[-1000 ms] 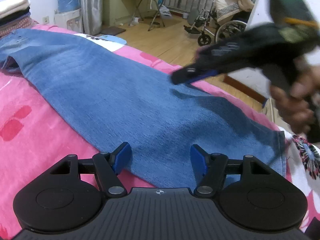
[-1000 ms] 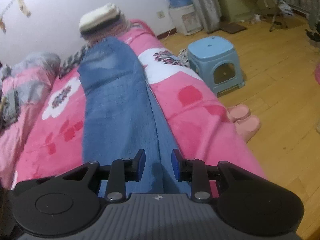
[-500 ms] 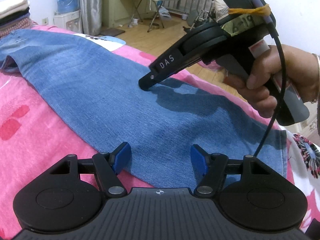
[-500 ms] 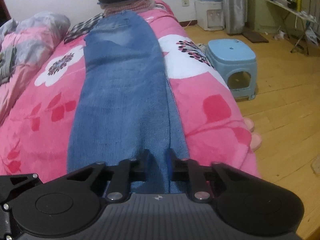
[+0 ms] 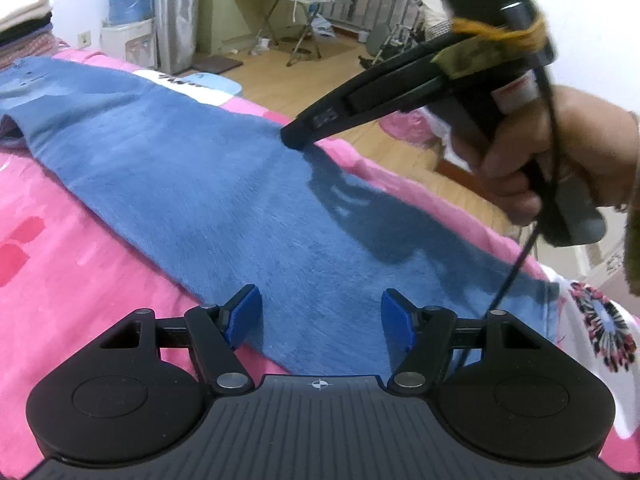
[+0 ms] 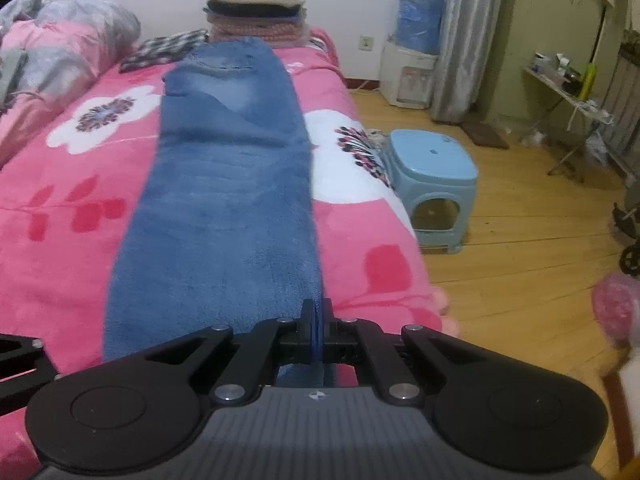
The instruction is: Fold clothes
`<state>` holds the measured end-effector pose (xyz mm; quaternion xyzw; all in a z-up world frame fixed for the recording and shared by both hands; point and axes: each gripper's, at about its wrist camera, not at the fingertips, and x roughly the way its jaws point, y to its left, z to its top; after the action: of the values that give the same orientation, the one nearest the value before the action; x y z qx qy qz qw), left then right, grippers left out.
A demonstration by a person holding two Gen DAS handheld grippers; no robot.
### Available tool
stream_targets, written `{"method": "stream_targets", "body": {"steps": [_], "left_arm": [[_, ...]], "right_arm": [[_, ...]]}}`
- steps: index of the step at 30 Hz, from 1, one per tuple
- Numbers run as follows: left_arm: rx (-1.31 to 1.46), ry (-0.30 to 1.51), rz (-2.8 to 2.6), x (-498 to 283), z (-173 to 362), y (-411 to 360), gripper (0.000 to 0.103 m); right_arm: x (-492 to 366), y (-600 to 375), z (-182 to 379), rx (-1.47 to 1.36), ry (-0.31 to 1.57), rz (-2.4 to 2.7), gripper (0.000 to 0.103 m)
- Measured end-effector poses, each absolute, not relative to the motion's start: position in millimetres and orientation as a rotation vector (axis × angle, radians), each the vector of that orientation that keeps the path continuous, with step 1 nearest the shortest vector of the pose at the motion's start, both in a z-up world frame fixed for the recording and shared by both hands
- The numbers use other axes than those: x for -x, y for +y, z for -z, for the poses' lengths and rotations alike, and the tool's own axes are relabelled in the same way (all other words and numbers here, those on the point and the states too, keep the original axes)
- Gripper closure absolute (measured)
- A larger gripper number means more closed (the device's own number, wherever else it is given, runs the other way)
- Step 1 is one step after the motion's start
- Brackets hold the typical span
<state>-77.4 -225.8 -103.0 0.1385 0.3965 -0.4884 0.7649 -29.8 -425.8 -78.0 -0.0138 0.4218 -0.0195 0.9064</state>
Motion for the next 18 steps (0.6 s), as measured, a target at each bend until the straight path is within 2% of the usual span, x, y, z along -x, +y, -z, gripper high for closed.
{"method": "stream_targets", "body": {"steps": [4, 5, 6, 7, 12, 18], "left_arm": [[-0.329, 0.856, 1.072, 81, 107, -226, 0.036], [-0.335, 0.853, 1.075, 81, 108, -225, 0.036], [-0.337, 0.852, 1.077, 82, 108, -225, 0.036], [-0.336, 0.854, 1.079, 83, 107, -224, 0.036], [-0.326, 0.865, 1.081, 82, 106, -222, 0.036], [-0.34, 0.865, 1.081, 81, 106, -226, 0.036]], "right_arm": [[24, -430, 95, 0.033, 0.909, 0.061, 0.101], [24, -432, 96, 0.02, 0.906, 0.073, 0.098], [26, -437, 95, -0.004, 0.895, 0.091, 0.088], [31, -444, 91, -0.039, 0.882, 0.118, 0.085], [90, -482, 56, -0.249, 0.793, 0.184, 0.084], [181, -484, 39, -0.331, 0.805, 0.076, 0.082]]}}
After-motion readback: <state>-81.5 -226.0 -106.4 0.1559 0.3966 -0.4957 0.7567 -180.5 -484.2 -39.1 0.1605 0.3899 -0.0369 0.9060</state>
